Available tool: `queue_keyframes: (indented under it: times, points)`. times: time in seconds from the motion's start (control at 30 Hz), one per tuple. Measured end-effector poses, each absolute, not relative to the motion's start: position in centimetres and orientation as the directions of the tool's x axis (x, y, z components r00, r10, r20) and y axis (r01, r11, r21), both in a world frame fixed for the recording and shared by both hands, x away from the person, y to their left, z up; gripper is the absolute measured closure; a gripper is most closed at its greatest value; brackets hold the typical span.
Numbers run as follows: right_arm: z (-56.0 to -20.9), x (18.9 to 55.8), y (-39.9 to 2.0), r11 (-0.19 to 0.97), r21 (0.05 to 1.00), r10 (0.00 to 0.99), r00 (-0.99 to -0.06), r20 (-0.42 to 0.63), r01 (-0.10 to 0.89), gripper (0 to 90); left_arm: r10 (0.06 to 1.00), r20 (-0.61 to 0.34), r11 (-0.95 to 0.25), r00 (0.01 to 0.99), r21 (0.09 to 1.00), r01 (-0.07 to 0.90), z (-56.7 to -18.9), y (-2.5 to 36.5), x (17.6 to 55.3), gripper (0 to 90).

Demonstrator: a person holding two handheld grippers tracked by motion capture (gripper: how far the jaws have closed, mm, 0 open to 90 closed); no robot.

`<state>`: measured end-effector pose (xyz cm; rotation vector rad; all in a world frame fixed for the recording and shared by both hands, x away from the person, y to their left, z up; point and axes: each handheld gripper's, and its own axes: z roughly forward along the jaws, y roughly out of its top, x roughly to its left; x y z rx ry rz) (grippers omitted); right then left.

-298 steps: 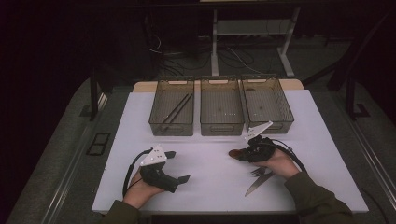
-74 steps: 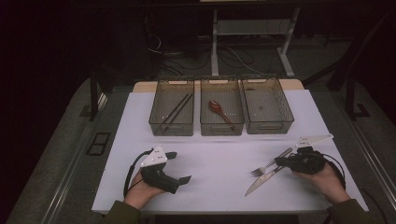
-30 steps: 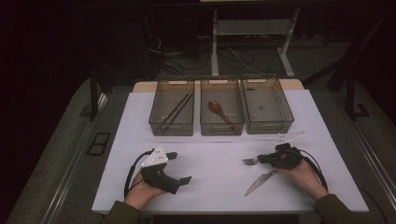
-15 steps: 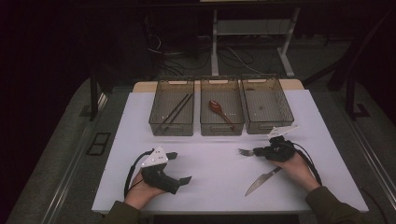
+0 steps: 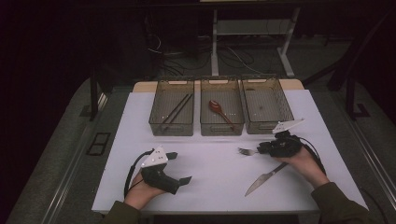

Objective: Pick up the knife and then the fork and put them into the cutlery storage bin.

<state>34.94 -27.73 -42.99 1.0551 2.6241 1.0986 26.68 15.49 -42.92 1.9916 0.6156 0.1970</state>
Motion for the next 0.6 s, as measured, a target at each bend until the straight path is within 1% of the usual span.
queue_keyframes:
  times: [0.1, 0.17, 0.33, 0.6]
  points:
    - [-42.0, 35.5, -27.8, 0.561, 0.634, 0.61, -0.784, 0.118, 0.532, 67.1, 0.501, -0.121, -0.37, 0.857, 0.865, 0.338, -42.9, 15.5, 26.7, 0.0]
    - [-41.4, 35.9, -27.6, 0.618, 0.603, 0.574, -0.814, 0.092, 0.504, 65.2, 0.5, -0.122, -0.368, 0.857, 0.866, 0.339, -42.9, 15.5, 26.7, 0.0]
    - [-40.6, 36.9, -26.8, 0.758, 0.492, 0.481, -0.877, 0.02, 0.428, 64.7, 0.499, -0.123, -0.37, 0.858, 0.865, 0.339, -42.9, 15.5, 26.7, 0.0]
    - [-40.9, 38.4, -25.9, 0.851, 0.371, 0.401, -0.916, -0.003, 0.371, 66.4, 0.498, -0.125, -0.37, 0.858, 0.864, 0.341, -43.0, 15.4, 26.7, 0.0]
